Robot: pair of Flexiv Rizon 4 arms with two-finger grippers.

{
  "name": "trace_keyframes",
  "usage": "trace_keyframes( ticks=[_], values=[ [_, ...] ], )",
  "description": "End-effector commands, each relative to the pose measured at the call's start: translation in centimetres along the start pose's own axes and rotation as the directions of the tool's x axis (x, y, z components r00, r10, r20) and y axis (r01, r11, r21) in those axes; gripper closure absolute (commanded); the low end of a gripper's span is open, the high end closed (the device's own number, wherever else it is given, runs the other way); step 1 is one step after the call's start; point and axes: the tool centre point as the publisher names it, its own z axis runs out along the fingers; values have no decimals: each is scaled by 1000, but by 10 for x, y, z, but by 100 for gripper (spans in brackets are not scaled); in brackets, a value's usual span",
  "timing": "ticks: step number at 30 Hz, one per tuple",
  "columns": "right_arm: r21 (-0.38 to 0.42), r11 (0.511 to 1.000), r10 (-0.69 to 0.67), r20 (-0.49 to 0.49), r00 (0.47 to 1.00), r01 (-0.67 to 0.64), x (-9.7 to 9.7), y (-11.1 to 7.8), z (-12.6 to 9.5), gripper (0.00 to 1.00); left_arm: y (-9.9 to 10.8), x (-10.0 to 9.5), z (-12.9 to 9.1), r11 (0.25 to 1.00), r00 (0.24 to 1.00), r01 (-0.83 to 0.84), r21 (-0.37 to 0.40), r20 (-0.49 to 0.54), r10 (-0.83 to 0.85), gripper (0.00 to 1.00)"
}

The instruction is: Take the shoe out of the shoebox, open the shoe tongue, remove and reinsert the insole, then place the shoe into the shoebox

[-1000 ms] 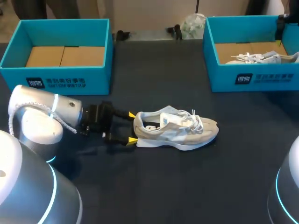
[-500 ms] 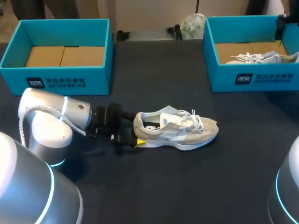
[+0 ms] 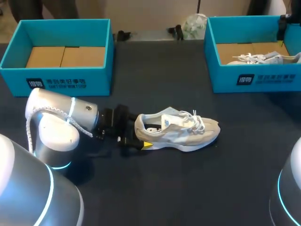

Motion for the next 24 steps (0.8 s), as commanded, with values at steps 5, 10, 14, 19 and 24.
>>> trace_keyframes(
  ticks=[5,10,14,19,24],
  values=[
    [-2,1000,1,-1,1000,-1,0,-1,0,0,3,3,9,1000,1000,11,-13,10,-11,94],
    [-2,1000,1,-1,1000,-1,0,-1,0,0,3,6,9,999,1000,23,-24,1,-23,100],
    [-2,1000,1,-1,1000,-1,0,-1,0,0,2,7,8,999,1000,22,-29,3,-22,100],
    [-2,1000,1,-1,1000,-1,0,-1,0,0,2,7,8,999,1000,22,-29,3,-22,100],
    [-2,1000,1,-1,1000,-1,0,-1,0,0,2,7,8,999,1000,22,-29,3,-22,100]
  ],
)
